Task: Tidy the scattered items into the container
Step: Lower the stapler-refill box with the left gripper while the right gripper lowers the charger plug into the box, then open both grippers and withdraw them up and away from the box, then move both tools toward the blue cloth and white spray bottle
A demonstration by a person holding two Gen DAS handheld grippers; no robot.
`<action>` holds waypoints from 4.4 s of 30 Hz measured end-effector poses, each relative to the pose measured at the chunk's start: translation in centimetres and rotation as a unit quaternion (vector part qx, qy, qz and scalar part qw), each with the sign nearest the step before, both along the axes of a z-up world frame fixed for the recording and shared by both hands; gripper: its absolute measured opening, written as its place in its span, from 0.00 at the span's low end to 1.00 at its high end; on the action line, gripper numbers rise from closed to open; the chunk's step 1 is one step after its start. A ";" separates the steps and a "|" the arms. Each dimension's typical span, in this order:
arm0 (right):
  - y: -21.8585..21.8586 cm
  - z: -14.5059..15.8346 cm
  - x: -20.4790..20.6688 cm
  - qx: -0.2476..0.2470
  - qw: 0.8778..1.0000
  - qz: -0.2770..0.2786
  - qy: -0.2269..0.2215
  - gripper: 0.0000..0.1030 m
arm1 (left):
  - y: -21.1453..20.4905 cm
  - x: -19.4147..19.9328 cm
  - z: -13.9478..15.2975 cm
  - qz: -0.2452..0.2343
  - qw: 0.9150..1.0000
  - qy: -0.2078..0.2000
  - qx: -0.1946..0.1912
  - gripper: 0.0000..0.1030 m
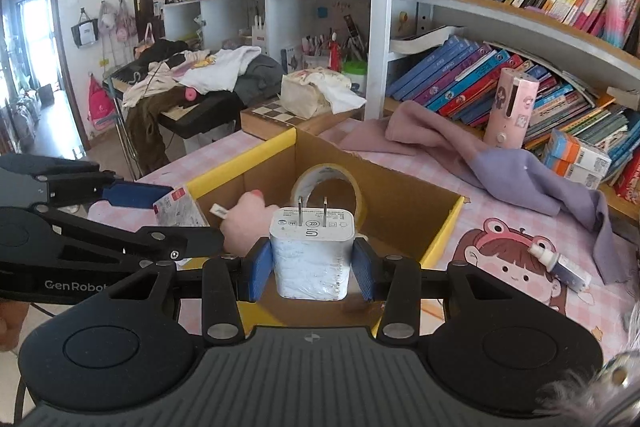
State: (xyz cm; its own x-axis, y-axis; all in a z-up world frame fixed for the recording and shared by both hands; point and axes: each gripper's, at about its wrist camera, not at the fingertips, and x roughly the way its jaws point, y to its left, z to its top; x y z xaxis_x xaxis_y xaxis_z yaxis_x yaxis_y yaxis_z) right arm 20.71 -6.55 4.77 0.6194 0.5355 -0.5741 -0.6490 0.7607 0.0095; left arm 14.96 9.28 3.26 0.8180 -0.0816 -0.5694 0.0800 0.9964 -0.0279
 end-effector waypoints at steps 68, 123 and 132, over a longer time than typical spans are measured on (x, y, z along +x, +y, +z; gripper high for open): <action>1.9 0.0 -4.2 -0.076 0.997 0.025 -0.014 0.60 | 0.6 -2.9 0.3 0.045 0.995 0.017 0.091 0.90; -7.5 -6.6 -14.8 -0.096 0.985 -0.140 0.032 0.68 | -7.6 -11.7 -5.9 -0.028 0.994 0.104 0.024 0.90; -10.1 -6.8 -13.0 -0.099 0.982 -0.159 0.038 0.70 | -10.1 -9.5 -6.3 -0.054 0.991 0.117 0.019 0.90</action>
